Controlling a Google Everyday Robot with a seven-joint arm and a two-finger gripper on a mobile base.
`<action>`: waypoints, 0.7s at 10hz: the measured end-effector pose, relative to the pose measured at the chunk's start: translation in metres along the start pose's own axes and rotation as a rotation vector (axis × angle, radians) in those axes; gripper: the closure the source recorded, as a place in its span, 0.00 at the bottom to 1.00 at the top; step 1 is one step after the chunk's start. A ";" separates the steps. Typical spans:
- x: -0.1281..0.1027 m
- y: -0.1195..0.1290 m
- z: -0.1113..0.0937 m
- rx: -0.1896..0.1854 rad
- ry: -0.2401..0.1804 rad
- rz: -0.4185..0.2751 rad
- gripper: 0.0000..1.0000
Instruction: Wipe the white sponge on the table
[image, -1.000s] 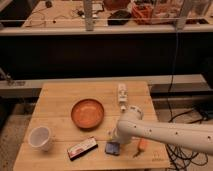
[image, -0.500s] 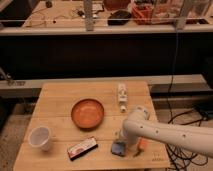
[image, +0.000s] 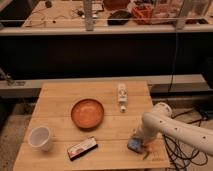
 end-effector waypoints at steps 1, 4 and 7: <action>0.002 -0.004 0.000 0.002 0.004 -0.006 0.91; 0.002 -0.002 -0.003 0.000 0.004 -0.006 0.91; 0.010 -0.036 -0.026 0.019 0.041 -0.068 0.91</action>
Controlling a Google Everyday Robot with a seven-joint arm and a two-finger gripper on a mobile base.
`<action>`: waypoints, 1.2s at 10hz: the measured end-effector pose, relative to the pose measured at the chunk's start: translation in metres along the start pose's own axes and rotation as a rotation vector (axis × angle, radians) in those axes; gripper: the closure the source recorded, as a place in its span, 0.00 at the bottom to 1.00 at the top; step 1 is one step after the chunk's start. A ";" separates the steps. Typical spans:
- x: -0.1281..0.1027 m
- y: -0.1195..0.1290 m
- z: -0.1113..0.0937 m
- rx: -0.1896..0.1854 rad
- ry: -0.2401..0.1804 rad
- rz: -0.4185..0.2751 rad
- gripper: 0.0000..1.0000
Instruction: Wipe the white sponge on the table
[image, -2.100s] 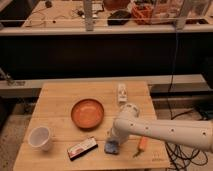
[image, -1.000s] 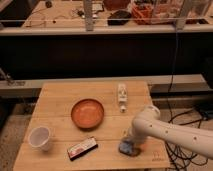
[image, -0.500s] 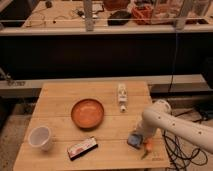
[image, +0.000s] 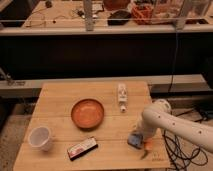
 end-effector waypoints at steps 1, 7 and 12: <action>0.008 -0.021 -0.016 0.006 0.013 -0.024 0.91; -0.007 -0.103 -0.044 0.025 0.035 -0.185 0.91; -0.059 -0.107 -0.021 0.029 0.002 -0.288 0.91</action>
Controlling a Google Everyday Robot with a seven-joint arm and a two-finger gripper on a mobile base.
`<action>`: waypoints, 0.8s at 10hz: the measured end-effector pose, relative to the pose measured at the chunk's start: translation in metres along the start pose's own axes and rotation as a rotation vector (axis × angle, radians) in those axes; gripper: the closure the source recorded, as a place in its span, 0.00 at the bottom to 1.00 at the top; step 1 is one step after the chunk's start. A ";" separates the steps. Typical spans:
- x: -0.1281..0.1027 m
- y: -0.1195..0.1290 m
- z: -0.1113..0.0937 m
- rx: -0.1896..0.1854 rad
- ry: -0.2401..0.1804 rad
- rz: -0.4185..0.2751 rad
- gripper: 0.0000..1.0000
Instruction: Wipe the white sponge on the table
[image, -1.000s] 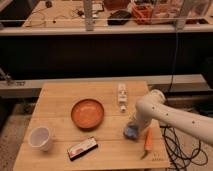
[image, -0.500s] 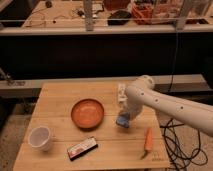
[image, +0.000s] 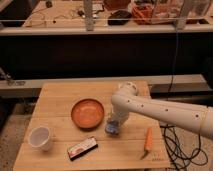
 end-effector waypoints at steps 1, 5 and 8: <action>-0.021 0.012 0.002 0.001 -0.010 0.007 0.91; -0.073 0.047 0.025 -0.004 -0.065 0.064 0.91; -0.070 0.092 0.031 -0.014 -0.072 0.184 0.91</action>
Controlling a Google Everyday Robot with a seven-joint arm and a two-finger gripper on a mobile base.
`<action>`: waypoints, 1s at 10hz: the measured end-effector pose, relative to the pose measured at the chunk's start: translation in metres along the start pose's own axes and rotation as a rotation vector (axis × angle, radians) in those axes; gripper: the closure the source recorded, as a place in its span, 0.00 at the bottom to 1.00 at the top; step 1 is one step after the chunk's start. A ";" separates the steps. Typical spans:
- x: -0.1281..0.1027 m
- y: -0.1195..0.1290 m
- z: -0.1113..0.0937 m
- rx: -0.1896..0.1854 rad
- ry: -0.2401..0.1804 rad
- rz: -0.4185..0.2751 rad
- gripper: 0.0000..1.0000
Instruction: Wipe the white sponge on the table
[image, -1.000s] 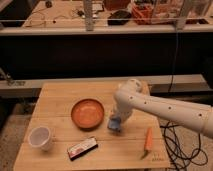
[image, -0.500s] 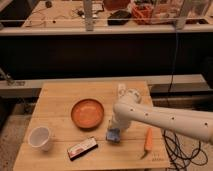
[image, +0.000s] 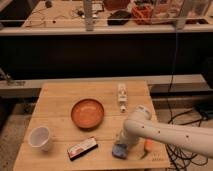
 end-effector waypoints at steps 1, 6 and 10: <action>0.007 0.016 -0.001 -0.003 0.003 0.044 0.91; 0.054 0.050 -0.005 0.003 0.034 0.196 0.91; 0.103 0.023 -0.016 0.010 0.078 0.174 0.91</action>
